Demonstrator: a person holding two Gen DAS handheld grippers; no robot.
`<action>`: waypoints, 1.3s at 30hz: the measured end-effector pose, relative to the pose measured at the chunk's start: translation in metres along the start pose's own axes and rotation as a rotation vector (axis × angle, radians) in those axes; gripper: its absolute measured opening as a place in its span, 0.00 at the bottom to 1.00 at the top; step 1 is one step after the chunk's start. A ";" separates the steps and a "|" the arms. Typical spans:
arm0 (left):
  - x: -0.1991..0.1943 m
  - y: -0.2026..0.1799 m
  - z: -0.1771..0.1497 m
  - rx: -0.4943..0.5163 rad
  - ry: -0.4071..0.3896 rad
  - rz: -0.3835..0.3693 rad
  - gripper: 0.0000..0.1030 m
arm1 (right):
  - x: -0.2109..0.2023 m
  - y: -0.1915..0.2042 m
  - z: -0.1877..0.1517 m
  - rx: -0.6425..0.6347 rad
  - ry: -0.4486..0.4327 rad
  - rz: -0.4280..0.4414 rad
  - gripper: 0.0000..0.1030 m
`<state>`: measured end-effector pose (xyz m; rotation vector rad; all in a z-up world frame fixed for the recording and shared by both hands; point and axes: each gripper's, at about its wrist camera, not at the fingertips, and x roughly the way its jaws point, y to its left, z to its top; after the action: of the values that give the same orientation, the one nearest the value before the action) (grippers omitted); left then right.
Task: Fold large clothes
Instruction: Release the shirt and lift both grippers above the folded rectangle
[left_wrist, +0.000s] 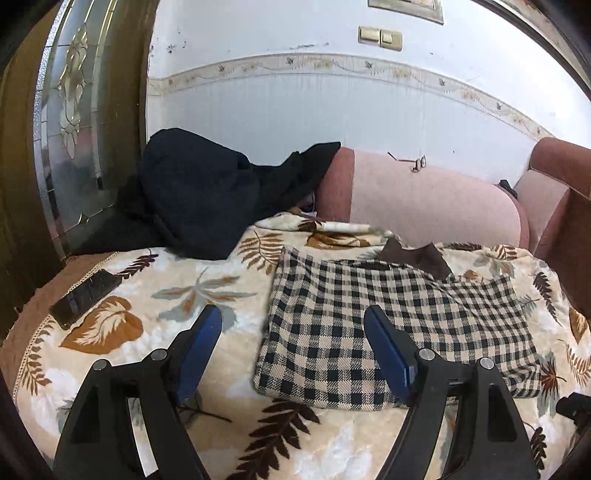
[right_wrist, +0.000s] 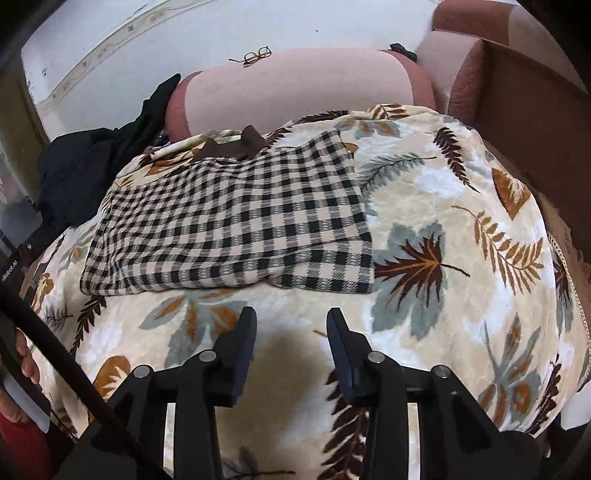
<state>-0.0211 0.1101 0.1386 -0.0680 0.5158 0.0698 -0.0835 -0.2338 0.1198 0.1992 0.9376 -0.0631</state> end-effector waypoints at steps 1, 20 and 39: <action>-0.002 0.001 0.001 -0.008 -0.001 -0.006 0.76 | 0.000 0.002 0.000 0.000 0.003 0.003 0.41; -0.040 -0.001 0.000 0.024 -0.038 0.110 0.84 | 0.011 0.032 0.002 -0.012 0.001 0.030 0.45; 0.020 0.011 -0.033 -0.019 0.221 -0.012 0.84 | 0.048 0.068 -0.006 -0.114 0.033 -0.032 0.51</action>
<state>-0.0213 0.1196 0.0992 -0.0978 0.7356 0.0555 -0.0502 -0.1644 0.0879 0.0800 0.9740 -0.0363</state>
